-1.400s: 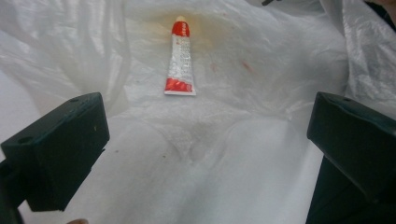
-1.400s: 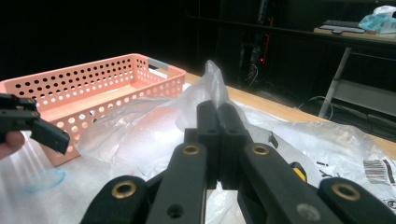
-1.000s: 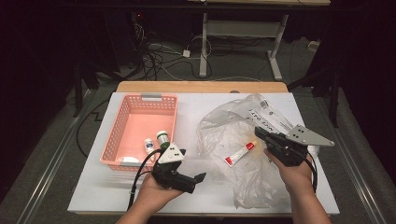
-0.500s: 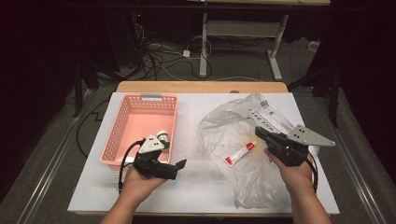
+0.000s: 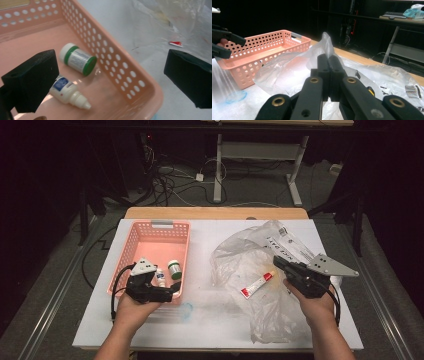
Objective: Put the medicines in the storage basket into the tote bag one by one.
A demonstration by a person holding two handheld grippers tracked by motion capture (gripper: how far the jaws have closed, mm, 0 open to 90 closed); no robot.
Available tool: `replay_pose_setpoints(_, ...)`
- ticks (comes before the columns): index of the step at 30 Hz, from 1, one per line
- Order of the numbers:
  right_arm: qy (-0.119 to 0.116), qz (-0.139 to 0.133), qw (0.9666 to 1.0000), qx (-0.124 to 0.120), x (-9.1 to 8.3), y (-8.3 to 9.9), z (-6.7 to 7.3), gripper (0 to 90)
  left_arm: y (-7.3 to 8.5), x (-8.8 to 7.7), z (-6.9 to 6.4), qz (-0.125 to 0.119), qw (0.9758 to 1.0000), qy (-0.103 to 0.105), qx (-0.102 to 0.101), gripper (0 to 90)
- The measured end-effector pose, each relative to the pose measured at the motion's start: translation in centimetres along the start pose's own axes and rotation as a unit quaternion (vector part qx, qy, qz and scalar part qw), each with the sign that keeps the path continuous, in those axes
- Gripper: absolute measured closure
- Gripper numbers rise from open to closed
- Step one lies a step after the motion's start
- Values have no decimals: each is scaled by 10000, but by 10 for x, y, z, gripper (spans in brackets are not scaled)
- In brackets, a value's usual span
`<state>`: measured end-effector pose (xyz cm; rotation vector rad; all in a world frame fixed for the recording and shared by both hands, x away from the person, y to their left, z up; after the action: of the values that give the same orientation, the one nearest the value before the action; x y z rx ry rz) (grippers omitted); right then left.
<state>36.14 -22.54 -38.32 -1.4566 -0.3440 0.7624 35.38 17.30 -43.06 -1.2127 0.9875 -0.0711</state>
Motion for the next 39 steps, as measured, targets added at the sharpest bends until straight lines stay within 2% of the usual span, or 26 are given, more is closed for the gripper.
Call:
replay_pose_setpoints(15, 25, 23, 10000, 26, 0, 1, -1, 900, 16, -11, 35, 146, 9983, -444, -356, 0)
replay_pose_setpoints(22, 4, 41, 10000, 12, 1, 1, 0, 900, 17, -12, 36, 44, 9982, -406, -429, 8)
replay_pose_setpoints(26, -4, 44, 10000, 32, 2, 2, 0, 900, 12, -10, 34, -18, 9986, -236, -466, 19)
replay_pose_setpoints(30, 7, 88, 10000, 22, 3, 4, 0, 900, -1, -6, 34, 54, 9992, -263, -303, 31)
replay_pose_setpoints(33, 11, 88, 10000, 28, 5, 4, 0, 900, -12, -5, 37, -14, 9992, -175, -356, 39)
replay_pose_setpoints(35, 7, 91, 10000, 14, 5, 3, 1, 900, -18, -2, 42, 34, 9991, -264, -329, 35)
replay_pose_setpoints(39, 14, 63, 10000, -1, 4, 2, 0, 900, -26, 7, 47, 97, 9990, -226, -368, 34)
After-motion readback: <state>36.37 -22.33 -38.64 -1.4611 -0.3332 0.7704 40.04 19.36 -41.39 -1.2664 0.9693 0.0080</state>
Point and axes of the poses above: each handheld gripper's, and its own axes: x roughly forward along the jaws, y roughly out of its underside, z roughly to its left, the point moved 4 cm from there along x, roughly forward along the jaws, and after that the axes turned 9 degrees about x, right-handed, at the moved point
